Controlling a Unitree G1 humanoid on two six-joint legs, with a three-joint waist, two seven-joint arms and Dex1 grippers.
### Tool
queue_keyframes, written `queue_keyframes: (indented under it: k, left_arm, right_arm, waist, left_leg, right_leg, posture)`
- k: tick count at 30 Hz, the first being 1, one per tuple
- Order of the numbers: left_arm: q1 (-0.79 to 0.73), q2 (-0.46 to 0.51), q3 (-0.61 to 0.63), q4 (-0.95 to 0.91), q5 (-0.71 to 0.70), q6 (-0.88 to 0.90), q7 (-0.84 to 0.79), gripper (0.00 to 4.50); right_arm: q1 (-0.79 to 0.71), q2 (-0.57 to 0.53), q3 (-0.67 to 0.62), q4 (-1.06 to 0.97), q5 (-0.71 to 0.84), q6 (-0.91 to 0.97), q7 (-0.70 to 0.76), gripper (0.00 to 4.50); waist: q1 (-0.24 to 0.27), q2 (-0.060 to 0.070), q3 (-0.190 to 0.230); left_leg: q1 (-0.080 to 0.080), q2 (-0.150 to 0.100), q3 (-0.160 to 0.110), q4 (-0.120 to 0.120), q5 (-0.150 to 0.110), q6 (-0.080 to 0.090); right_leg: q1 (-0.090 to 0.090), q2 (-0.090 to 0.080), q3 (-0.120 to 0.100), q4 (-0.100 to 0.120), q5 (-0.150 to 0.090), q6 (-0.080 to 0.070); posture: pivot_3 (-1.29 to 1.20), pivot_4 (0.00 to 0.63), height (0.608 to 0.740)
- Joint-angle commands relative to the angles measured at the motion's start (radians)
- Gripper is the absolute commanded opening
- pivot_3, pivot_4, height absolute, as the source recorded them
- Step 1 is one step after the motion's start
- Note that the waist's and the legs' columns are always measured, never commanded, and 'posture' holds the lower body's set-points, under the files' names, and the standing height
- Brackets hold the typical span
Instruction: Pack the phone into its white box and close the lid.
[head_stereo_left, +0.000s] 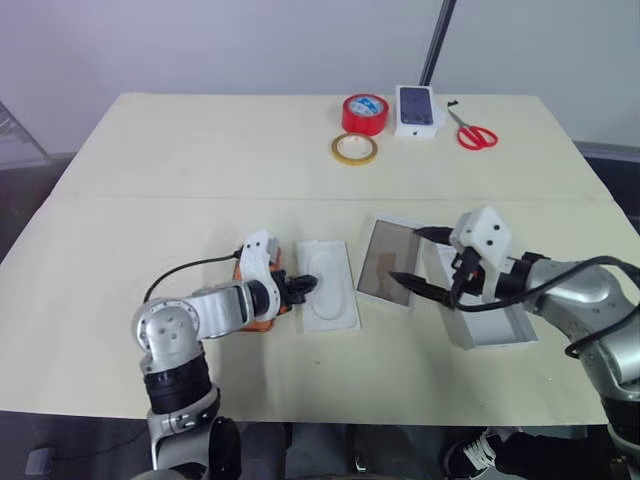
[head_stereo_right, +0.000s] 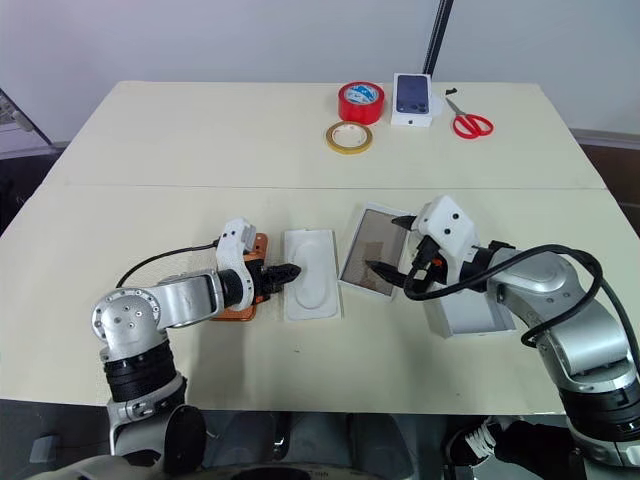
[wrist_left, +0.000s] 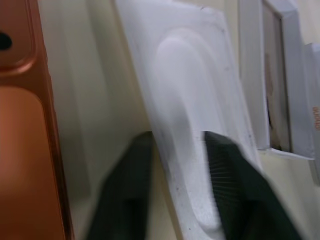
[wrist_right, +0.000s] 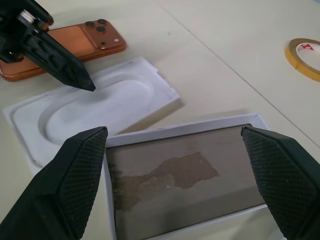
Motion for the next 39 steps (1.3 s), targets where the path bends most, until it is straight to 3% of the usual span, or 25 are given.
queue_keyframes:
  k: [1, 8, 15, 18, 24, 34, 39]
  left_arm:
    - [-0.014, -0.003, 0.015, 0.007, -0.034, 0.009, 0.03, 0.06]
    - [-0.061, 0.02, 0.088, 0.032, -0.077, 0.009, 0.064, 0.06]
    - [-0.129, 0.079, 0.177, 0.064, -0.114, 0.009, 0.073, 0.06]
    - [-0.142, 0.096, 0.182, 0.074, -0.116, 0.009, 0.073, 0.0]
    - [-0.149, 0.121, 0.202, 0.072, -0.116, 0.009, 0.065, 0.0]
    - [-0.247, 0.208, 0.316, 0.15, -0.107, 0.009, 0.037, 0.0]
    - [-0.261, 0.218, 0.294, 0.161, -0.136, 0.009, 0.026, 0.0]
  right_arm:
    - [0.006, -0.06, 0.031, -0.068, -0.018, 0.014, 0.042, 4.5]
    - [-0.023, -0.117, 0.139, -0.048, -0.094, 0.039, 0.064, 4.5]
    - [-0.087, -0.076, 0.276, 0.028, -0.208, -0.015, 0.078, 4.5]
    - [-0.108, -0.05, 0.318, 0.055, -0.235, -0.013, 0.084, 3.17]
    - [-0.107, -0.037, 0.389, 0.065, -0.316, -0.035, 0.085, 0.06]
    - [-0.017, -0.098, 0.402, -0.086, -0.336, -0.144, 0.192, 0.06]
    - [-0.048, -0.036, 0.442, -0.057, -0.408, -0.15, 0.15, 0.06]
  waist:
    - [-0.001, 0.0, 0.0]
    - [-0.003, 0.0, 0.0]
    - [-0.004, -0.001, 0.001]
    - [-0.002, -0.002, 0.001]
    - [-0.003, -0.002, 0.001]
    - [-0.003, -0.003, 0.002]
    - [-0.003, -0.004, 0.002]
  left_leg:
    - [0.0, 0.0, 0.0, 0.0, 0.0, 0.0]
    - [0.0, 0.0, 0.0, 0.0, 0.001, -0.001]
    - [0.0, 0.0, 0.0, -0.001, 0.004, -0.007]
    - [0.0, 0.0, 0.0, -0.001, 0.004, -0.007]
    - [0.0, 0.0, 0.0, -0.001, 0.004, -0.008]
    - [0.0, 0.0, -0.001, -0.002, 0.004, -0.008]
    - [0.0, 0.0, -0.001, -0.002, 0.005, -0.009]
  right_leg:
    - [0.0, 0.0, 0.0, 0.0, 0.0, 0.0]
    - [0.0, 0.0, 0.0, 0.0, 0.0, 0.0]
    - [-0.001, 0.0, 0.0, 0.0, 0.0, 0.0]
    - [-0.001, 0.0, 0.0, 0.0, 0.0, 0.0]
    - [-0.001, -0.001, -0.001, 0.0, 0.0, 0.0]
    - [-0.001, -0.001, -0.001, 0.0, 0.0, 0.0]
    - [-0.001, -0.001, -0.002, 0.0, 0.0, 0.0]
  posture:
    - [0.0, 0.15, 0.74]
    - [0.0, 0.15, 0.74]
    - [0.0, 0.15, 0.74]
    - [0.0, 0.15, 0.74]
    - [0.0, 0.15, 0.74]
    - [0.0, 0.15, 0.74]
    - [0.0, 0.15, 0.74]
